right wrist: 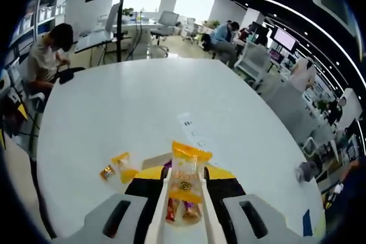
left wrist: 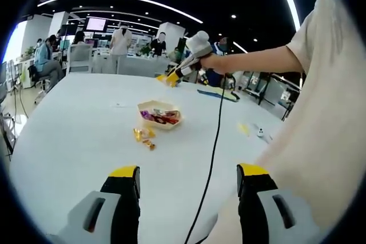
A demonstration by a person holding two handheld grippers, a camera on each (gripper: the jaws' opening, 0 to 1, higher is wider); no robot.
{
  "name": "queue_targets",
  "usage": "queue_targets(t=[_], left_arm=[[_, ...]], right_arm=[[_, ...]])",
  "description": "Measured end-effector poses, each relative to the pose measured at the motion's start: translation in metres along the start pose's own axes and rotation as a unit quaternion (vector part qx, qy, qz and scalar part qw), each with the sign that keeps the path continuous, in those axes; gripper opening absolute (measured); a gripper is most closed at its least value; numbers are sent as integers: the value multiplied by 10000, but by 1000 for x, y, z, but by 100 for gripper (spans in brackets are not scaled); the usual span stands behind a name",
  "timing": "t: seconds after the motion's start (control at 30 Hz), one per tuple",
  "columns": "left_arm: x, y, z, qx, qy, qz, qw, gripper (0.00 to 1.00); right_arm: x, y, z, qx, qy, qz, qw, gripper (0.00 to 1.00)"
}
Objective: Place the target food into the container with the food tongs after gripping and lifting it, then release it inside without dropping or visibly crushing the food.
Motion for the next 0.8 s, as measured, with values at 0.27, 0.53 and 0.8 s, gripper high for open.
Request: queue_targets(t=[0.27,0.53,0.8], left_arm=[[0,1,0,12,-10,-11,10000,69],[1,1,-1,14,-20,-18,10000,69],[2,2,-1,15,-11,-23,10000,69]], right_arm=[[6,-4,-1,29,48,-32,10000,26],[11,-5,-5,20,95,-63,9999,26],[14,-6,-5,25,133,-67,9999,26]])
Point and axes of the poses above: the point that each gripper's makers call its tool centre point, and the gripper's own axes: z roughly forward along the fingers, x roughly to its right, y roughly out of its underside, the point moved 6 cm from there along -z, roughly backward along the fingers, and after that the axes turned 14 degrees about x, right-handed, at the moved point
